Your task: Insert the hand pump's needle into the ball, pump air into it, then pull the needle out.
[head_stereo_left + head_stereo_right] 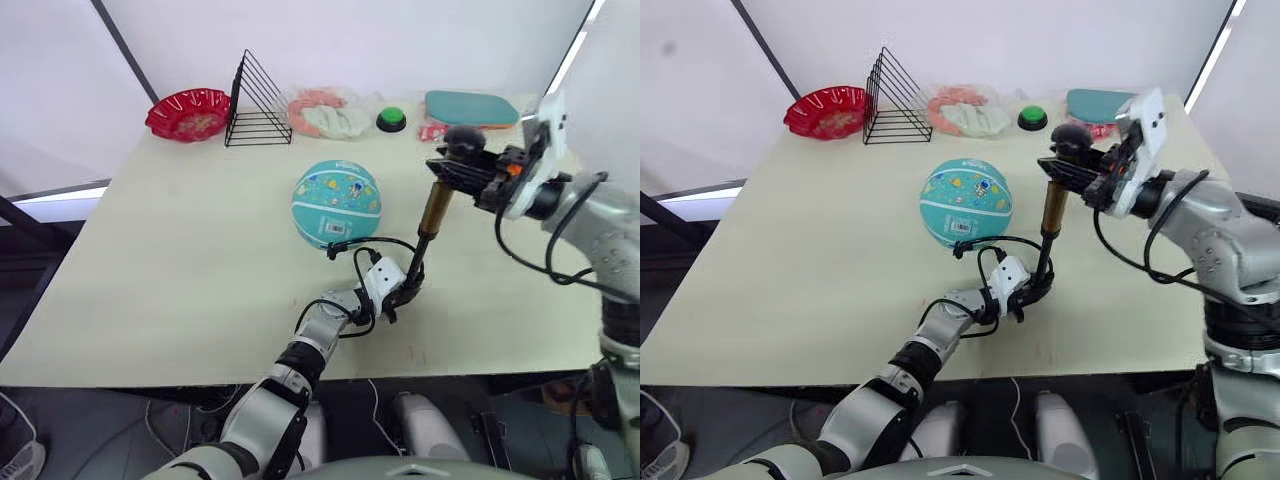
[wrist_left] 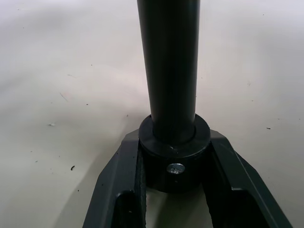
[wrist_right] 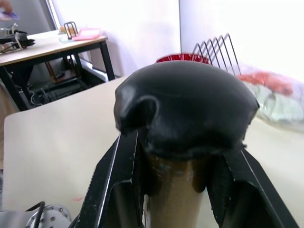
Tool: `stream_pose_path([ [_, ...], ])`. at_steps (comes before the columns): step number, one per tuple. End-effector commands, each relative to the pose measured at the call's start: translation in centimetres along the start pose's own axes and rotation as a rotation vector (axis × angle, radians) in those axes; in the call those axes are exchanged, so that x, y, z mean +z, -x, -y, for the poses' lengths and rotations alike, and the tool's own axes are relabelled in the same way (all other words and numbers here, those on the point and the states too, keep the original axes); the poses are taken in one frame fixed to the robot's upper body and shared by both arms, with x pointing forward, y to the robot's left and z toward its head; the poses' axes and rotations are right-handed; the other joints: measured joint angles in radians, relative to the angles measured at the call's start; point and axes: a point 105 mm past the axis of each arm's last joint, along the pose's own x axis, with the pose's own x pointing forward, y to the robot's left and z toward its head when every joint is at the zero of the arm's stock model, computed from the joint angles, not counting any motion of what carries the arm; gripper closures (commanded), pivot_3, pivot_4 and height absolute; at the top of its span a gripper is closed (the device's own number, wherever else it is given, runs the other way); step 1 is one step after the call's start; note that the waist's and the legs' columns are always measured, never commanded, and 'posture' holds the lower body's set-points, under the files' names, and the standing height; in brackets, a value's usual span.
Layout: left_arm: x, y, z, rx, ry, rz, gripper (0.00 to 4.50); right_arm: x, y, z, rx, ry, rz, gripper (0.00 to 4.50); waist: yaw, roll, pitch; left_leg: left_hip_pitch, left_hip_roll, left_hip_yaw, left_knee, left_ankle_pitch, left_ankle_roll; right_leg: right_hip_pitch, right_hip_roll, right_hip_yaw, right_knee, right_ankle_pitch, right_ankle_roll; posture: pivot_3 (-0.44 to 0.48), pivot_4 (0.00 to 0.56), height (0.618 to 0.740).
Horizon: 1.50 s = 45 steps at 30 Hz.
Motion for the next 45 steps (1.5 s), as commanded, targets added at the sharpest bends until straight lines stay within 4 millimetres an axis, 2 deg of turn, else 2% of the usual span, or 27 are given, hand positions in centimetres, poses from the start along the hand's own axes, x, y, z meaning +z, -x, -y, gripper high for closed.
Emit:
stream_pose_path([
  [1,-3.4,0.8,1.1,-0.025,0.06,-0.106,3.44,-8.0,-0.2,0.5,-0.051,-0.108,-0.218,3.39,-0.001,0.0,-0.002,0.001,0.001,-0.001,0.0,0.0,0.0,0.0,0.001,-0.001,0.0,0.0,0.0,0.0,0.15,0.74],
  [6,-3.5,1.1,0.9,-0.016,0.059,-0.108,3.44,-16.0,-0.4,-0.8,-0.038,-0.182,-0.353,3.39,-0.002,-0.001,-0.006,0.007,0.004,-0.001,-0.002,0.0,0.0,0.003,0.005,0.0,0.0,0.0,0.0,0.0,0.15,0.74],
  [9,-3.6,1.3,0.9,-0.016,0.06,-0.111,3.44,-17.9,-0.1,-1.5,-0.015,-0.181,-0.384,3.39,-0.004,-0.001,-0.006,0.017,0.006,-0.001,-0.004,-0.001,0.0,0.012,0.006,-0.001,0.0,-0.004,-0.007,0.0,0.15,0.74],
  [11,-3.5,1.3,0.9,-0.016,0.059,-0.111,3.44,-17.9,-0.1,-1.5,-0.005,-0.169,-0.379,3.39,-0.004,-0.001,-0.006,0.018,0.006,-0.002,-0.006,-0.001,0.0,0.012,0.007,-0.001,0.0,-0.005,-0.008,0.0,0.15,0.74],
  [15,-3.5,1.2,0.9,-0.018,0.059,-0.112,3.44,-15.1,0.0,-0.4,-0.015,-0.106,-0.311,3.39,-0.004,0.0,-0.007,0.018,0.007,-0.002,-0.007,-0.001,0.0,0.012,0.007,-0.002,0.0,-0.005,-0.009,0.0,0.15,0.74],
  [18,-3.6,1.2,1.0,-0.02,0.06,-0.112,3.44,-11.6,-0.1,0.0,-0.015,-0.056,-0.237,3.39,-0.002,0.002,-0.005,0.017,0.006,-0.003,-0.007,0.0,0.0,0.012,0.007,-0.002,0.0,-0.004,-0.007,0.0,0.15,0.74],
  [22,-3.6,1.1,1.1,-0.026,0.062,-0.112,3.44,-3.6,0.5,0.2,-0.014,0.049,-0.097,3.39,0.004,0.006,0.003,0.014,0.004,-0.003,-0.006,0.0,0.0,0.008,0.005,-0.002,0.0,-0.004,-0.006,0.0,0.15,0.74],
  [25,-3.6,1.1,1.2,-0.029,0.062,-0.111,3.44,-0.4,1.1,-0.3,-0.001,0.073,-0.06,3.39,0.01,0.01,0.007,0.004,0.003,-0.002,-0.003,0.0,-0.001,-0.002,0.004,-0.002,0.001,-0.003,-0.005,0.0,0.15,0.74],
  [29,-3.5,1.0,1.2,-0.036,0.061,-0.11,3.44,5.5,2.2,-0.5,-0.001,0.112,0.027,3.39,0.013,0.013,0.014,-0.004,0.001,-0.002,-0.001,0.0,0.0,-0.009,0.002,-0.002,0.001,-0.001,-0.003,0.0,0.15,0.74],
  [32,-3.4,0.8,1.2,-0.038,0.062,-0.109,3.44,7.9,2.7,-0.1,-0.022,0.096,0.065,3.39,0.016,0.012,0.017,-0.005,-0.001,-0.002,0.0,0.0,0.0,-0.01,0.0,-0.001,0.001,-0.001,-0.001,0.0,0.15,0.74],
  [34,-3.4,0.8,1.2,-0.039,0.061,-0.109,3.44,8.3,2.7,0.0,-0.023,0.075,0.077,3.39,0.018,0.011,0.018,-0.005,-0.001,-0.002,0.0,0.0,0.0,-0.01,-0.001,-0.002,0.001,-0.001,-0.001,0.0,0.15,0.74],
  [35,-3.4,0.7,1.3,-0.039,0.062,-0.107,3.45,8.0,2.7,0.1,-0.026,0.062,0.066,3.39,0.019,0.011,0.018,-0.006,-0.001,-0.002,0.0,0.0,0.0,-0.01,-0.001,-0.002,0.001,-0.001,-0.001,0.0,0.15,0.74],
  [40,-3.4,0.7,1.3,-0.035,0.064,-0.106,3.45,1.3,1.6,1.3,-0.071,-0.035,-0.082,3.39,0.024,0.011,0.017,-0.005,-0.001,-0.001,0.0,0.0,0.0,-0.01,0.0,-0.001,0.001,-0.001,-0.001,0.0,0.15,0.74],
  [45,-3.5,0.8,1.1,-0.024,0.065,-0.108,3.45,-3.4,0.9,1.5,-0.077,-0.068,-0.149,3.39,0.021,0.008,0.009,-0.003,0.0,-0.001,0.0,0.0,0.0,-0.008,0.001,-0.001,0.001,-0.001,-0.001,0.0,0.15,0.74],
])
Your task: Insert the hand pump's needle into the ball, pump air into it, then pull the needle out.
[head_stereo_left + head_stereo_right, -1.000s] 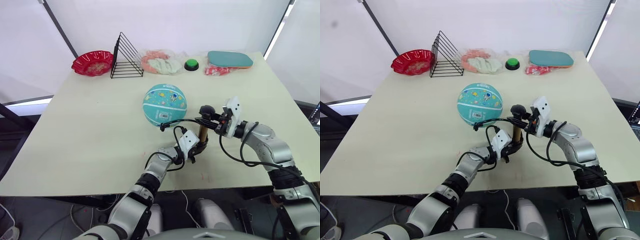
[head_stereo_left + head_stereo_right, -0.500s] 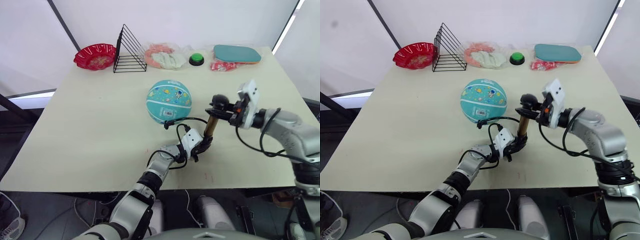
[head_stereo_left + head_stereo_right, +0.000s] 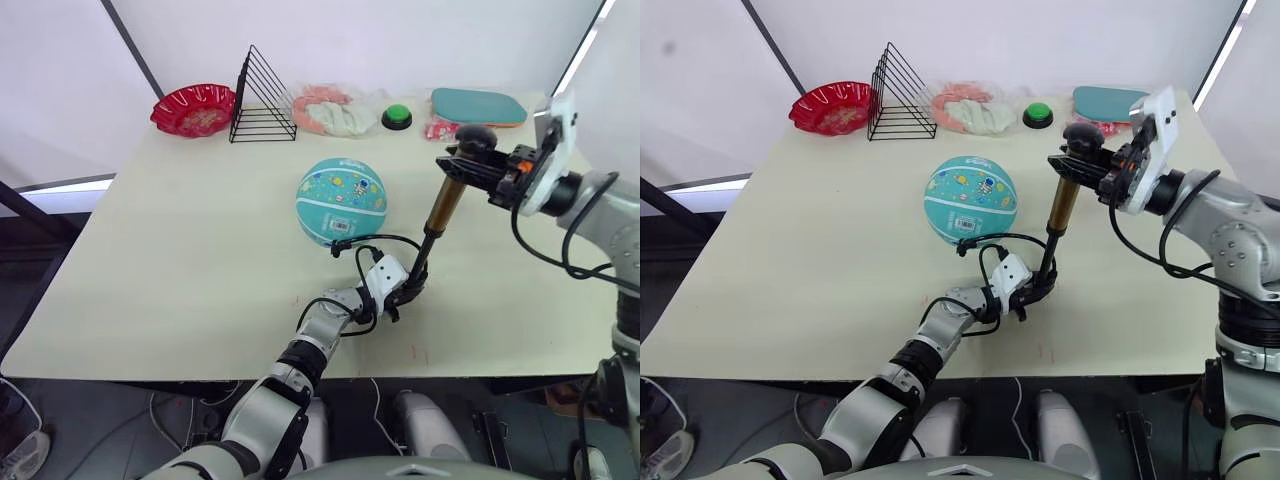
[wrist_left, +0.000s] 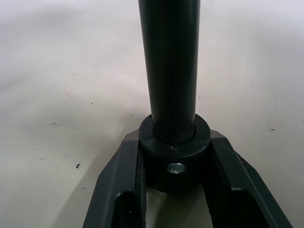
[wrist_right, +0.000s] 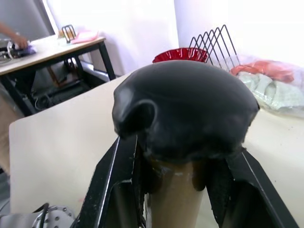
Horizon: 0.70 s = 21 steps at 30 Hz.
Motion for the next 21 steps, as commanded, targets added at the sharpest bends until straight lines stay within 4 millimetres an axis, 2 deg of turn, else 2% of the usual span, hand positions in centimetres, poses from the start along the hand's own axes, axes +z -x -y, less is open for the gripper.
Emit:
stream_pose_path([
  [1,-4.0,1.2,0.8,-0.006,0.068,-0.128,3.45,-6.0,-0.6,0.6,-0.046,-0.052,-0.153,3.39,-0.003,-0.001,-0.002,0.0,0.0,0.0,0.0,0.0,0.0,0.001,0.001,0.0,0.0,0.0,0.0,0.0,0.15,0.74],
  [3,-4.1,1.4,0.7,0.002,0.07,-0.129,3.45,-8.8,-0.9,0.3,-0.055,-0.081,-0.196,3.39,-0.008,-0.003,-0.007,0.002,0.002,-0.001,-0.001,0.0,0.0,0.006,0.003,0.0,-0.001,0.0,-0.001,0.0,0.15,0.74],
  [9,-4.2,1.6,0.5,0.013,0.07,-0.129,3.45,-15.7,-0.9,-0.8,-0.076,-0.152,-0.289,3.39,-0.022,-0.004,-0.016,0.004,0.005,-0.002,-0.001,0.0,0.0,0.007,0.006,-0.001,0.0,0.0,-0.001,0.0,0.15,0.74],
  [12,-4.3,1.7,0.5,0.015,0.071,-0.13,3.45,-18.9,-0.8,-1.6,-0.067,-0.148,-0.356,3.39,-0.023,-0.004,-0.017,0.012,0.006,-0.002,-0.002,0.0,0.0,0.011,0.007,-0.001,0.0,-0.001,-0.001,0.0,0.15,0.74],
  [16,-4.3,1.8,0.6,0.013,0.069,-0.132,3.45,-20.0,-0.8,-1.8,-0.058,-0.133,-0.374,3.39,-0.024,-0.006,-0.018,0.017,0.006,-0.001,-0.004,0.0,0.0,0.016,0.007,0.0,-0.001,-0.002,-0.004,0.0,0.15,0.74],
  [20,-4.3,1.8,0.6,0.012,0.069,-0.132,3.45,-19.7,-0.9,-1.7,-0.055,-0.116,-0.367,3.39,-0.024,-0.006,-0.018,0.02,0.006,-0.002,-0.007,-0.001,0.0,0.019,0.006,-0.001,-0.001,-0.005,-0.008,0.0,0.15,0.74],
  [21,-4.3,1.8,0.6,0.011,0.068,-0.133,3.45,-18.9,-1.0,-1.5,-0.056,-0.101,-0.349,3.39,-0.024,-0.006,-0.018,0.02,0.006,-0.002,-0.007,-0.001,0.0,0.02,0.006,-0.001,-0.001,-0.005,-0.009,0.0,0.15,0.74],
])
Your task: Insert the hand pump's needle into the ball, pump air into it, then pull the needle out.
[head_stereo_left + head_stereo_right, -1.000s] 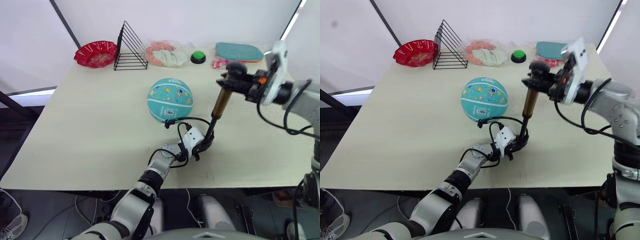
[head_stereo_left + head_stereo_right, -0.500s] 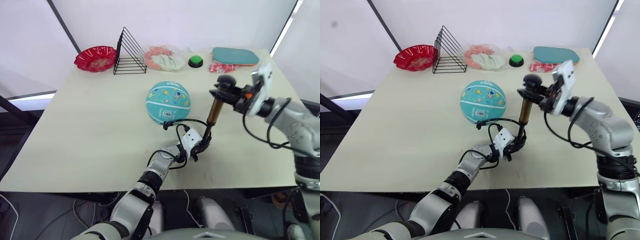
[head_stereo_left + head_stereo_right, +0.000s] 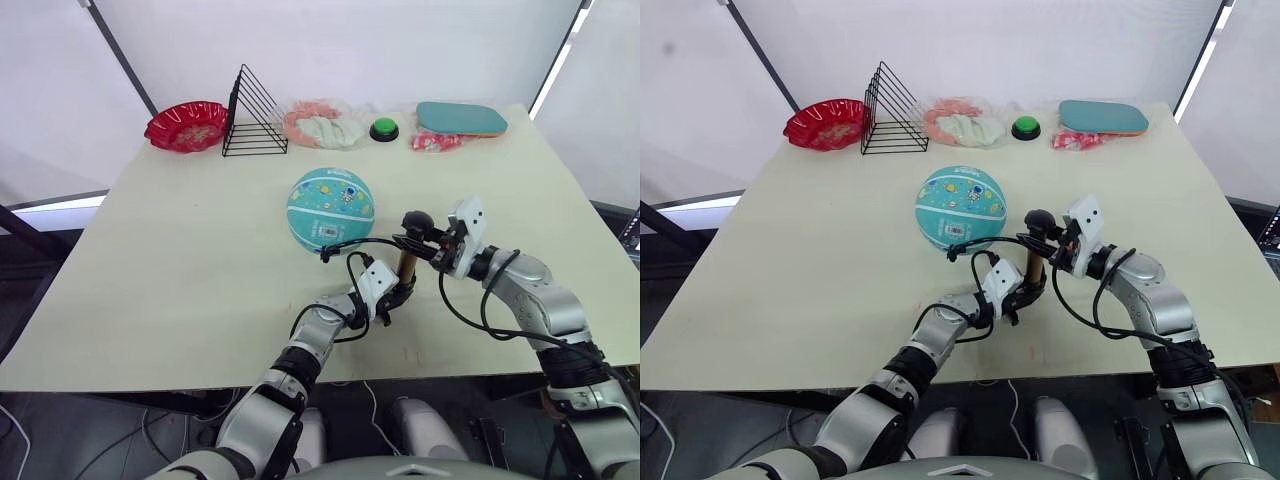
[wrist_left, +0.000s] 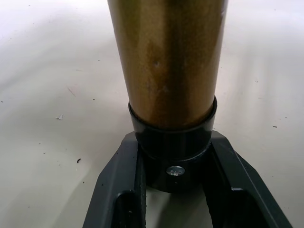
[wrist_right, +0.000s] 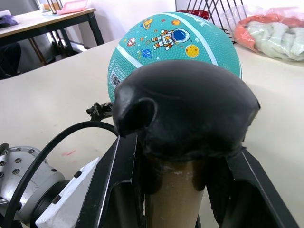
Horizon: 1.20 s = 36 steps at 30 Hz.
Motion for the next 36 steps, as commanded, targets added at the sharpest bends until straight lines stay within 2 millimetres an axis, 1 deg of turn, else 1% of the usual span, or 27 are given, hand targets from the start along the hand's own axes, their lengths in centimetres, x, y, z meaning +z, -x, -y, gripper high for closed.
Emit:
stream_pose_path([
  [1,-3.2,0.8,1.0,-0.034,0.04,-0.104,3.45,-4.6,1.0,0.8,-0.063,-0.057,-0.2,3.39,0.0,0.0,0.0,0.0,0.0,0.0,0.0,0.0,0.0,0.0,0.0,0.0,0.0,0.0,0.0,0.0,0.15,0.74],
  [3,-3.2,0.8,1.0,-0.035,0.041,-0.105,3.45,-1.8,1.4,1.4,-0.073,-0.018,-0.131,3.39,0.001,0.0,0.0,0.0,0.0,0.0,0.0,0.0,0.0,0.0,0.0,0.0,0.0,0.0,0.0,0.0,0.15,0.74],
  [6,-3.2,0.8,1.1,-0.037,0.041,-0.107,3.45,0.8,1.9,1.8,-0.081,0.026,-0.084,3.39,0.003,0.001,0.004,-0.001,0.0,0.0,0.0,0.0,0.0,0.0,-0.001,0.0,0.0,0.0,0.001,0.0,0.15,0.74],
  [7,-3.2,0.8,1.2,-0.039,0.042,-0.107,3.45,2.6,2.2,2.0,-0.082,0.046,-0.048,3.39,0.004,0.001,0.005,-0.002,-0.001,0.0,0.0,0.0,0.0,-0.001,-0.001,-0.001,0.0,0.001,0.002,0.0,0.15,0.74],
  [9,-3.2,0.7,1.3,-0.043,0.043,-0.107,3.45,5.5,2.7,1.9,-0.076,0.076,0.004,3.39,0.007,0.003,0.008,-0.002,-0.001,0.0,0.0,0.0,0.0,-0.003,-0.002,-0.001,0.0,0.002,0.003,0.0,0.15,0.74],
  [11,-3.2,0.7,1.3,-0.044,0.043,-0.108,3.45,7.4,3.1,1.6,-0.062,0.094,0.03,3.39,0.012,0.005,0.01,-0.005,-0.003,0.0,0.001,0.0,0.0,-0.008,-0.003,0.0,0.0,0.002,0.004,0.0,0.15,0.74],
  [13,-3.2,0.6,1.3,-0.044,0.043,-0.109,3.45,8.3,3.2,1.3,-0.054,0.105,0.038,3.39,0.016,0.007,0.013,-0.012,-0.003,0.0,0.002,0.0,0.0,-0.013,-0.003,0.0,0.001,0.003,0.005,0.0,0.15,0.74],
  [15,-3.2,0.6,1.4,-0.044,0.042,-0.107,3.45,8.8,3.3,1.0,-0.048,0.109,0.039,3.39,0.021,0.007,0.014,-0.015,-0.003,0.0,0.003,0.0,0.0,-0.014,-0.003,0.0,0.001,0.003,0.005,0.0,0.15,0.74],
  [16,-3.0,0.6,1.3,-0.041,0.041,-0.098,3.45,9.5,3.4,0.9,-0.045,0.109,0.052,3.39,0.023,0.007,0.014,-0.019,-0.003,0.0,0.004,0.0,0.0,-0.015,-0.003,0.0,0.0,0.003,0.005,0.0,0.15,0.74],
  [18,-2.7,0.6,1.1,-0.036,0.043,-0.086,3.45,11.2,3.9,0.7,-0.041,0.111,0.088,3.39,0.025,0.007,0.016,-0.019,-0.004,0.0,0.005,0.0,0.0,-0.018,-0.003,0.0,0.001,0.003,0.005,0.0,0.15,0.74],
  [21,-2.9,0.8,1.1,-0.038,0.047,-0.092,3.45,13.9,4.9,0.9,-0.05,0.117,0.149,3.39,0.025,0.008,0.02,-0.019,-0.004,0.0,0.006,0.0,0.0,-0.019,-0.003,0.0,0.001,0.004,0.006,0.0,0.15,0.74],
  [25,-3.0,0.8,1.3,-0.04,0.049,-0.093,3.45,16.4,5.8,0.7,-0.045,0.112,0.199,3.39,0.026,0.008,0.022,-0.021,-0.004,0.0,0.006,0.001,0.0,-0.021,-0.003,0.0,0.002,0.004,0.006,0.0,0.15,0.74],
  [26,-3.0,0.8,1.3,-0.04,0.049,-0.093,3.45,16.7,6.0,0.6,-0.042,0.11,0.203,3.39,0.026,0.008,0.022,-0.021,-0.004,0.0,0.006,0.0,0.0,-0.021,-0.003,0.0,0.001,0.004,0.006,0.0,0.15,0.74],
  [29,-3.0,0.8,1.3,-0.041,0.048,-0.093,3.45,16.7,6.0,0.5,-0.041,0.11,0.192,3.39,0.027,0.008,0.022,-0.021,-0.004,0.0,0.006,0.0,0.0,-0.021,-0.003,0.0,0.001,0.004,0.006,0.0,0.15,0.74],
  [31,-3.0,0.8,1.3,-0.043,0.047,-0.093,3.45,15.9,5.6,0.5,-0.044,0.11,0.158,3.39,0.027,0.008,0.022,-0.021,-0.004,0.001,0.006,0.0,0.0,-0.021,-0.003,0.001,0.001,0.004,0.006,0.0,0.15,0.74],
  [32,-3.0,0.8,1.3,-0.044,0.047,-0.093,3.45,14.7,5.2,0.6,-0.05,0.115,0.113,3.39,0.027,0.008,0.022,-0.021,-0.004,0.001,0.006,0.0,0.0,-0.021,-0.003,0.001,0.001,0.004,0.006,0.0,0.15,0.74],
  [34,-3.0,0.8,1.3,-0.044,0.049,-0.094,3.45,11.7,4.3,0.8,-0.051,0.101,0.021,3.39,0.026,0.008,0.021,-0.021,-0.004,0.001,0.006,0.0,0.0,-0.021,-0.003,0.001,0.001,0.004,0.006,0.0,0.15,0.74],
  [36,-2.9,0.8,1.3,-0.045,0.048,-0.093,3.45,8.4,3.5,1.2,-0.057,0.045,-0.042,3.39,0.026,0.007,0.019,-0.02,-0.003,0.001,0.005,0.0,0.0,-0.02,-0.003,0.001,0.001,0.004,0.006,0.0,0.15,0.74],
])
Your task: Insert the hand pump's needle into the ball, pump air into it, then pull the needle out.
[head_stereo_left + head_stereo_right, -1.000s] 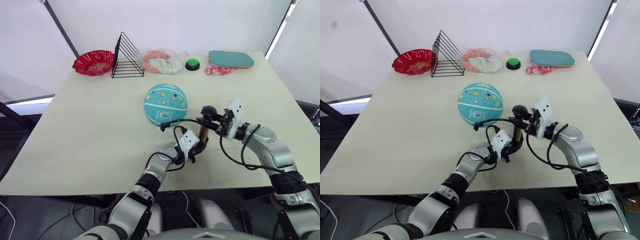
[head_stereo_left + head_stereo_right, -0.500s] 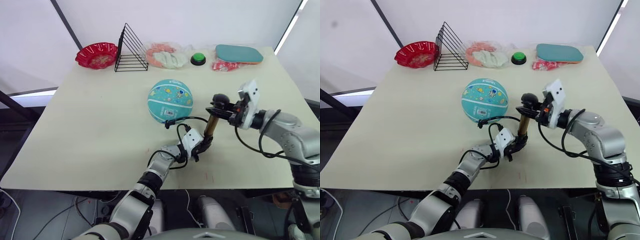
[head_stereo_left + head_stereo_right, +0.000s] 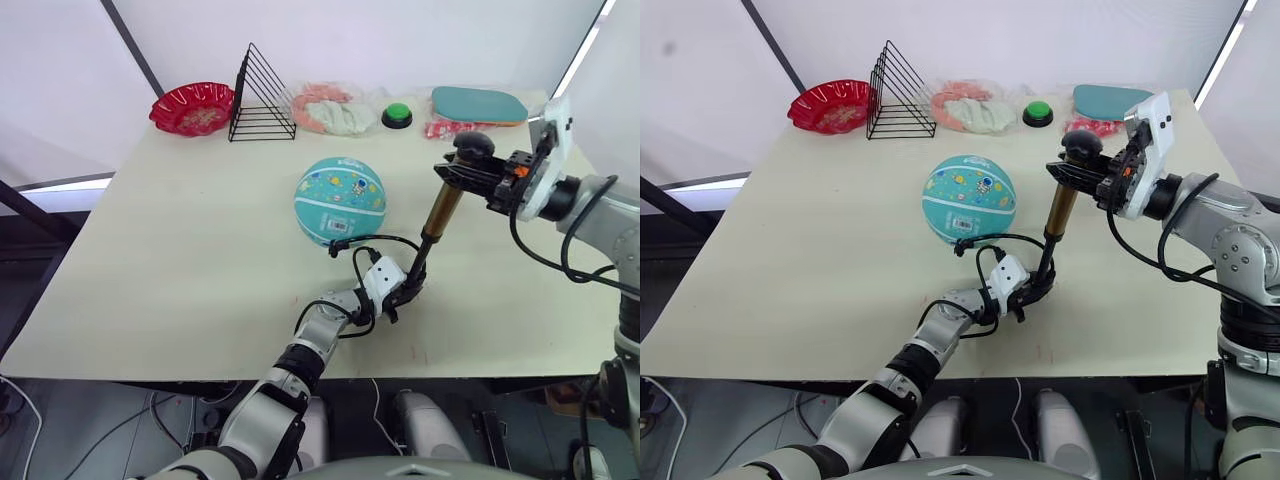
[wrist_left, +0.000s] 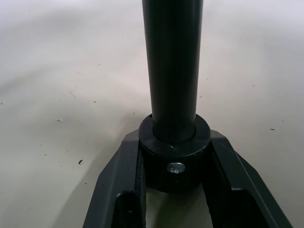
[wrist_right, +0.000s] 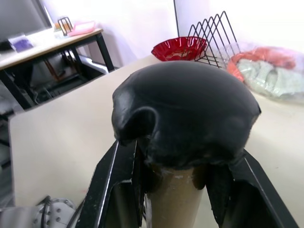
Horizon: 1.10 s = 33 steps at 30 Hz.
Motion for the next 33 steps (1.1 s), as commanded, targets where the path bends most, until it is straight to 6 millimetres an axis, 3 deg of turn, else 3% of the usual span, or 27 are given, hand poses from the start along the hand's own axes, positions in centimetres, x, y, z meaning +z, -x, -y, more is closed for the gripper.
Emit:
stream_pose_path([
  [1,-4.2,1.3,0.9,-0.011,0.076,-0.137,3.45,-5.3,-0.7,0.7,-0.052,-0.032,-0.124,3.39,0.0,-0.003,-0.003,0.0,0.0,0.0,0.0,0.0,0.0,0.0,0.0,0.0,0.0,0.0,0.0,0.0,0.15,0.74],
  [5,-4.2,1.5,0.7,0.001,0.077,-0.136,3.45,-12.1,-1.4,-0.4,-0.033,-0.124,-0.24,3.39,-0.009,-0.008,-0.013,0.002,0.002,0.0,0.0,0.0,0.0,0.005,0.001,0.0,0.0,0.0,0.0,0.0,0.15,0.74],
  [10,-4.1,1.7,0.5,0.013,0.081,-0.134,3.45,-16.8,-1.7,-1.2,-0.028,-0.131,-0.307,3.39,-0.024,-0.009,-0.017,0.006,0.003,0.0,-0.001,0.0,0.0,0.009,0.002,-0.001,0.0,0.0,-0.001,0.0,0.15,0.74],
  [13,-4.0,1.8,0.4,0.019,0.082,-0.132,3.45,-20.7,-1.6,-1.8,-0.023,-0.159,-0.376,3.39,-0.025,-0.011,-0.017,0.018,0.003,-0.001,-0.003,0.0,0.0,0.016,0.003,-0.001,0.0,-0.001,-0.002,0.0,0.15,0.74],
  [15,-3.9,1.9,0.3,0.023,0.08,-0.128,3.45,-21.5,-1.7,-2.2,-0.012,-0.162,-0.384,3.39,-0.027,-0.009,-0.017,0.02,0.003,-0.001,-0.005,0.0,0.0,0.019,0.002,-0.001,-0.001,-0.004,-0.006,0.0,0.15,0.74],
  [23,-3.3,1.9,-0.2,0.037,0.076,-0.111,3.45,-19.9,-2.4,-2.2,0.004,-0.132,-0.333,3.39,-0.027,-0.01,-0.018,0.023,0.007,-0.001,-0.007,0.0,0.0,0.022,0.005,-0.003,-0.001,-0.005,-0.008,0.0,0.15,0.74],
  [28,-3.1,1.9,-0.2,0.033,0.076,-0.109,3.45,-17.6,-2.7,-1.6,-0.013,-0.112,-0.263,3.39,-0.026,-0.009,-0.018,0.024,0.007,-0.001,-0.008,0.0,0.0,0.022,0.005,-0.003,-0.001,-0.005,-0.008,0.0,0.15,0.74],
  [30,-3.2,1.9,-0.2,0.028,0.075,-0.113,3.45,-15.9,-2.7,-1.2,-0.023,-0.092,-0.221,3.39,-0.026,-0.009,-0.017,0.023,0.007,-0.001,-0.008,0.0,0.0,0.022,0.005,-0.003,-0.001,-0.005,-0.008,0.0,0.15,0.74],
  [33,-3.5,1.9,0.1,0.022,0.084,-0.126,3.45,-11.0,-2.7,-0.7,-0.03,-0.042,-0.097,3.39,-0.024,-0.006,-0.014,0.021,0.007,-0.001,-0.008,0.0,0.0,0.02,0.005,-0.003,-0.001,-0.005,-0.008,0.0,0.15,0.74],
])
